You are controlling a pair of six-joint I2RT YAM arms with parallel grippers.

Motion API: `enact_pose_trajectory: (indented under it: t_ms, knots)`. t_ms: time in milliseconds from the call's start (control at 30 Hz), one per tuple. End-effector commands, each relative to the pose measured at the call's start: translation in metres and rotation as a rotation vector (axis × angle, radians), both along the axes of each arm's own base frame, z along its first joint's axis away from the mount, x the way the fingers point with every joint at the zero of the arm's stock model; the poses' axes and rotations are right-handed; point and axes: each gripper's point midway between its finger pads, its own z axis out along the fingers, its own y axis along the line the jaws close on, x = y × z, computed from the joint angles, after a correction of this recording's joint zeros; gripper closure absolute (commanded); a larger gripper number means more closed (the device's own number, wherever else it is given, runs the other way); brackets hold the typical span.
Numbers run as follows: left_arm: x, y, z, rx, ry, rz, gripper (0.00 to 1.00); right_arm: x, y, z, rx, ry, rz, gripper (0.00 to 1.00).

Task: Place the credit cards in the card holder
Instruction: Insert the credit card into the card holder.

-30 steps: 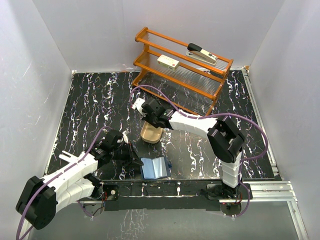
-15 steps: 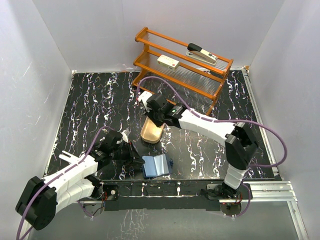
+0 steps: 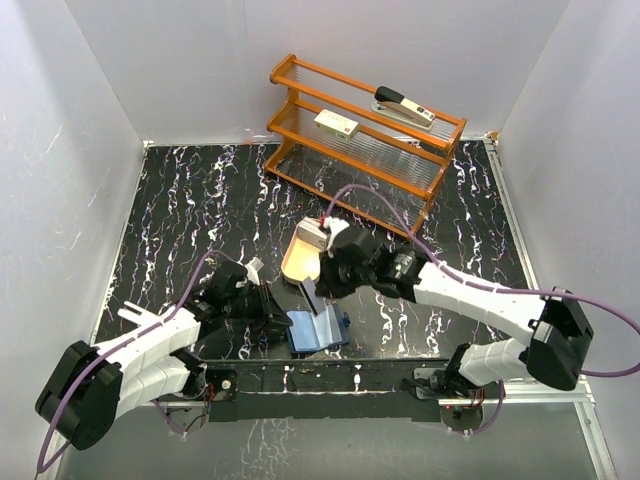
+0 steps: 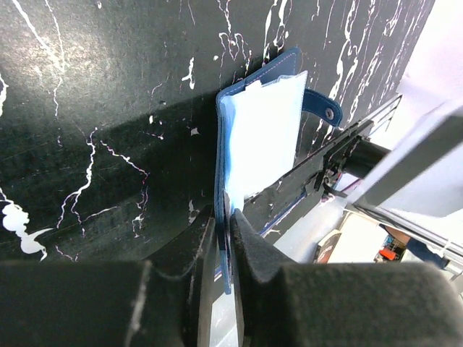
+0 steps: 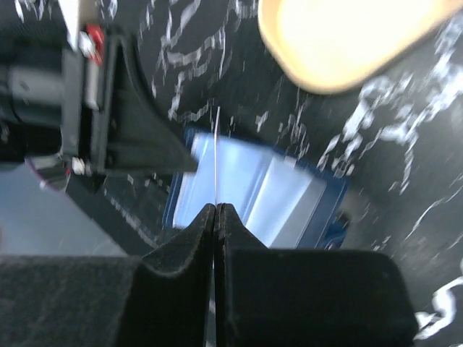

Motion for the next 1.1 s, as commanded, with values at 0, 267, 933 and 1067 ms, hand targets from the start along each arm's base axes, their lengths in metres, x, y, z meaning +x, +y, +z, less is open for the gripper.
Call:
enact_pose_trajectory:
  t_ms: [0, 267, 933, 1067]
  knots:
    - [0.0, 0.002, 0.0, 0.026, -0.03, -0.029, 0.85, -0.028, 0.009, 0.003, 0.174, 0.154, -0.093, 1.0]
    - [-0.003, 0.008, -0.016, 0.08, -0.005, -0.039, 0.83, -0.029, -0.006, -0.037, 0.124, 0.196, -0.181, 1.0]
    - [-0.007, 0.02, -0.022, 0.129, 0.006, -0.004, 1.0, -0.032, -0.044, -0.107, -0.063, 0.244, -0.306, 1.0]
    - [-0.008, 0.019, -0.024, 0.126, 0.003, -0.011, 1.0, -0.034, -0.035, -0.102, -0.019, 0.255, -0.275, 1.0]
